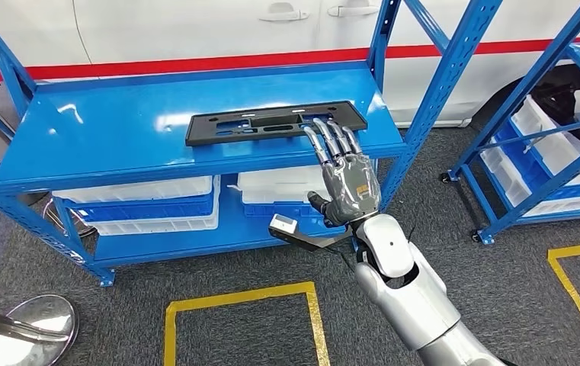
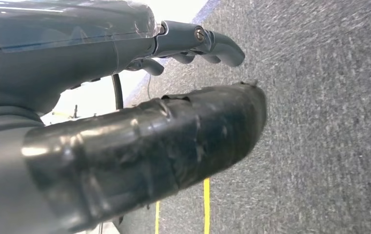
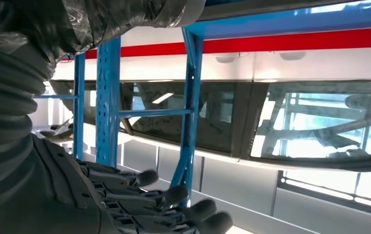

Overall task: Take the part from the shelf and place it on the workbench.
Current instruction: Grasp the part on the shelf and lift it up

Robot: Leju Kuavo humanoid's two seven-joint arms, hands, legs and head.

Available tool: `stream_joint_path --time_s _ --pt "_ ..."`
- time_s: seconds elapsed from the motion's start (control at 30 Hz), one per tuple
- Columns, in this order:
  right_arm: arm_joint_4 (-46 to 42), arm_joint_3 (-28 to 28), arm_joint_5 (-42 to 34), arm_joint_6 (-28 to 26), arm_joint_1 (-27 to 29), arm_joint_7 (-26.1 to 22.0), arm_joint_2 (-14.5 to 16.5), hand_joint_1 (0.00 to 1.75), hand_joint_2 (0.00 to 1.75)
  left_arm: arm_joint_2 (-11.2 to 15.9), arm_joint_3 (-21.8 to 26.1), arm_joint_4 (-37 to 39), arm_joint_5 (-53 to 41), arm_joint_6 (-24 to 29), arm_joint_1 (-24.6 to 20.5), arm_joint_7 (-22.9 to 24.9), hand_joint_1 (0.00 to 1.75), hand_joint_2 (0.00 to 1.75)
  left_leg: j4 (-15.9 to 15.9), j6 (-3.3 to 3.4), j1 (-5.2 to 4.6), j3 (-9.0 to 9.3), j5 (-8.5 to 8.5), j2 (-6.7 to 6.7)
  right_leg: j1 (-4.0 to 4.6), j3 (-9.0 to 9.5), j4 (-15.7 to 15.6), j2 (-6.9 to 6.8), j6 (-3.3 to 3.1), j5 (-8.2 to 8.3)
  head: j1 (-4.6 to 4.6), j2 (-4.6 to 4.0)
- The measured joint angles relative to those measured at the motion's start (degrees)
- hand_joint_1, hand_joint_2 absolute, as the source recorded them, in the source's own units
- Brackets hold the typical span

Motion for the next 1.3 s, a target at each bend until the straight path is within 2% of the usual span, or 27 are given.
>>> stream_joint_path --time_s 0.07,0.13,0.17,0.2,0.27,0.3,0.33,0.4,0.47,0.5,0.53,0.6,0.63,0.67,0.7,0.77,0.8,0.83,0.9,0.93,1.0,1.03,1.1,1.17,1.2,1.23,1.3 --pt "0.43 0.02 0.0 -0.01 -0.09 -0.07 0.01 0.0 1.75 -0.01 -0.01 0.0 0.0 0.0 -0.05 -0.03 0.0 0.0 -0.06 0.4 0.03 0.56 -0.48 0.0 -0.38 -3.73 6.33 -0.18 0.64 -2.09 0.01 -0.01" --pt "1.01 0.09 0.01 0.0 0.05 -0.15 0.02 0.0 1.75 -0.01 -0.01 0.0 -0.01 -0.01 -0.03 -0.02 0.0 0.0 -0.06 0.49 0.01 1.22 -1.16 -0.03 -0.71 -8.15 12.3 -0.26 0.94 -3.93 0.01 -0.01" --pt "1.33 0.15 0.04 0.0 0.11 -0.2 0.04 0.0 1.75 -0.01 -0.01 0.0 -0.02 -0.02 0.0 0.01 0.0 0.0 -0.06 0.45 -0.01 1.72 -1.57 -0.05 -0.78 -9.33 12.96 -0.29 0.9 -3.55 0.01 -0.01" --pt "1.64 0.19 0.15 -0.02 0.12 -0.24 0.07 0.0 1.75 -0.01 -0.01 0.0 -0.04 -0.02 0.03 0.05 0.0 0.0 -0.08 0.4 -0.03 2.33 -2.0 -0.08 -0.77 -9.41 11.5 -0.3 0.72 -1.92 0.01 -0.01" --pt "2.31 0.25 0.56 -0.09 -0.05 -0.24 0.15 0.0 1.75 -0.06 -0.01 0.01 -0.13 -0.03 0.03 0.14 0.0 0.0 -0.21 0.21 -0.05 3.6 -2.86 -0.09 -0.34 -7.12 4.01 -0.4 -0.24 3.39 0.01 -0.01" --pt "2.68 0.27 0.77 -0.14 -0.2 -0.21 0.19 0.0 1.75 -0.15 -0.02 0.02 -0.17 -0.05 0.02 0.17 0.0 0.0 -0.39 0.03 -0.03 4.1 -3.2 -0.12 0.04 -5.93 0.74 -0.5 -0.86 4.84 -0.01 -0.01" --pt "3.04 0.3 0.92 -0.17 -0.4 -0.17 0.27 0.0 1.75 -0.24 -0.04 0.03 -0.22 -0.07 -0.04 0.19 0.0 0.0 -0.67 -0.24 0.05 4.43 -3.45 -0.12 0.43 -4.99 -1.7 -0.56 -1.48 5.52 0.03 0.0" --pt "3.79 0.33 1.25 -0.32 -0.77 0.06 0.46 0.0 1.75 -0.37 -0.07 0.04 -0.37 -0.12 -0.08 0.2 0.0 0.0 -0.98 -0.95 0.09 5.19 -3.17 -0.06 0.95 -3.98 -3.66 -0.5 -2.53 5.18 0.09 0.0" --pt "4.92 0.34 1.7 -0.56 -1.26 0.53 0.75 0.0 1.75 -0.38 -0.08 0.05 -0.63 -0.17 -0.1 0.19 0.0 0.0 -0.41 -1.47 0.04 5.67 -3.1 0.08 0.61 -2.33 -5.23 -0.37 -3.14 5.85 0.15 0.0" --pt "5.81 0.34 1.94 -0.77 -1.68 0.8 0.94 0.0 1.75 -0.39 -0.08 0.05 -0.83 -0.21 -0.12 0.15 0.0 0.0 0.78 -1.6 0.01 5.28 -3.68 0.1 0.39 -1.54 -5.65 -0.37 -3.29 5.93 0.1 0.01" --pt "6.95 0.34 2.18 -1.02 -2.19 1.08 1.16 0.0 1.75 -0.37 -0.09 0.05 -1.03 -0.24 -0.2 0.09 0.0 0.0 3.08 -1.71 0.07 4.13 -4.8 0.11 0.18 -0.92 -5.94 -0.39 -3.39 5.97 0.09 0.01" --pt "10.13 0.34 2.63 -1.67 -3.29 1.58 1.62 0.0 1.75 -0.21 -0.17 0.05 -1.39 -0.26 -0.28 -0.15 0.0 0.0 9.66 -2.12 0.16 0.13 -7.64 0.1 0.2 -0.41 -6.01 -0.42 -3.54 5.56 0.01 0.02" --pt "12.01 0.34 2.77 -1.91 -3.73 1.79 1.81 0.0 1.75 -0.09 -0.24 0.04 -1.52 -0.26 -0.27 -0.27 0.0 0.0 12.31 -2.41 0.25 -1.92 -8.56 0.11 0.18 -0.26 -5.96 -0.38 -3.51 5.3 0.02 0.02" --pt "13.8 0.34 2.82 -2.1 -4.07 1.93 1.95 0.0 1.75 0.01 -0.31 0.04 -1.63 -0.27 -0.2 -0.42 0.0 0.0 13.39 -2.68 0.34 -3.29 -8.51 0.12 0.14 -0.11 -5.84 -0.32 -3.39 5.0 0.0 0.02" --pt "15.52 0.34 2.82 -2.26 -4.42 2.08 2.05 0.0 1.75 0.07 -0.37 0.04 -1.77 -0.3 -0.13 -0.52 0.0 0.0 12.51 -2.96 0.46 -3.68 -7.27 0.13 0.04 0.06 -5.66 -0.24 -3.16 4.67 0.02 0.02" --pt "18.37 0.29 2.82 -2.39 -5.22 2.46 2.14 0.0 1.75 0.12 -0.42 0.04 -1.98 -0.36 -0.03 -0.7 0.0 0.0 6.14 -3.43 0.72 -2.02 -2.5 0.13 -0.25 0.37 -4.96 -0.15 -2.45 3.81 0.02 0.01" --pt "19.67 0.22 2.82 -2.43 -5.67 2.76 2.17 0.0 1.75 0.13 -0.44 0.05 -2.05 -0.42 -0.01 -0.77 0.0 0.0 2.96 -3.43 0.68 -1.05 -1.28 0.08 -0.32 0.4 -4.44 -0.08 -2.0 3.33 0.0 0.01" --pt "20.83 0.09 2.82 -2.43 -6.07 3.04 2.2 0.0 1.75 0.13 -0.46 0.07 -2.1 -0.5 -0.04 -0.81 0.0 0.0 0.9 -3.07 0.61 -0.34 -0.71 0.04 -0.31 0.25 -3.99 -0.05 -1.56 2.9 0.01 0.01" --pt "22.77 -0.2 2.82 -2.41 -6.54 3.38 2.21 0.0 1.75 0.12 -0.51 0.09 -2.15 -0.67 -0.01 -0.85 0.0 0.0 0.06 -1.87 0.42 -0.12 -1.16 -0.02 -0.14 0.07 -3.28 0.04 -0.8 2.42 0.04 0.0" --pt "23.52 -0.33 2.84 -2.4 -6.72 3.41 2.2 0.0 1.75 0.09 -0.52 0.1 -2.17 -0.72 0.0 -0.8 0.0 0.0 0.17 -1.29 0.47 0.04 -0.79 0.0 -0.15 0.04 -3.13 0.06 -0.52 2.25 0.05 0.01" --pt "24.77 -0.64 2.89 -2.32 -7.14 3.42 2.19 0.0 1.75 0.03 -0.53 0.1 -2.21 -0.81 0.06 -0.68 0.0 0.0 0.09 -0.63 0.55 0.53 -0.62 0.01 -0.35 -0.59 -1.42 -0.06 0.05 1.67 0.05 0.01" --pt "25.39 -0.81 2.94 -2.23 -7.45 3.43 2.19 0.0 1.75 0.0 -0.53 0.11 -2.24 -0.85 0.02 -0.6 0.0 0.0 0.06 -0.35 0.58 0.83 -0.72 0.01 -0.49 -1.77 0.72 -0.16 0.35 0.92 0.06 0.01" --pt "26.62 -1.04 3.09 -1.97 -7.87 3.43 2.2 0.0 1.75 -0.01 -0.53 0.11 -2.27 -0.91 -0.02 -0.46 0.0 0.0 0.03 0.04 0.51 1.32 -1.22 0.02 -0.72 -6.03 7.73 -0.33 0.83 -1.55 0.07 0.01" --pt "27.72 -1.1 3.28 -1.79 -7.8 3.43 2.2 0.0 1.75 -0.01 -0.53 0.11 -2.28 -0.93 -0.02 -0.36 0.0 0.0 0.03 0.15 0.39 1.98 -1.89 -0.04 -0.85 -10.02 12.92 -0.36 0.87 -2.97 0.07 0.0" --pt "28.17 -1.11 3.34 -1.74 -7.74 3.43 2.2 0.0 1.75 -0.01 -0.53 0.11 -2.28 -0.94 0.0 -0.33 0.0 0.0 0.03 0.13 0.3 2.47 -2.28 -0.08 -0.81 -10.73 12.74 -0.37 0.66 -2.09 0.07 -0.01" --pt "28.5 -1.13 3.38 -1.75 -7.76 3.43 2.19 0.0 1.75 -0.01 -0.54 0.11 -2.28 -0.94 0.02 -0.32 0.0 0.0 0.02 0.08 0.2 3.01 -2.67 -0.12 -0.67 -10.27 10.37 -0.37 0.28 -0.07 0.07 -0.01" --pt "28.99 -1.19 3.39 -1.75 -7.96 3.43 2.17 0.0 1.75 -0.1 -0.55 0.12 -2.28 -0.95 0.07 -0.32 0.0 0.0 -0.2 -0.1 0.12 4.09 -3.45 -0.11 -0.03 -7.6 2.52 -0.53 -1.03 4.98 0.03 -0.01"
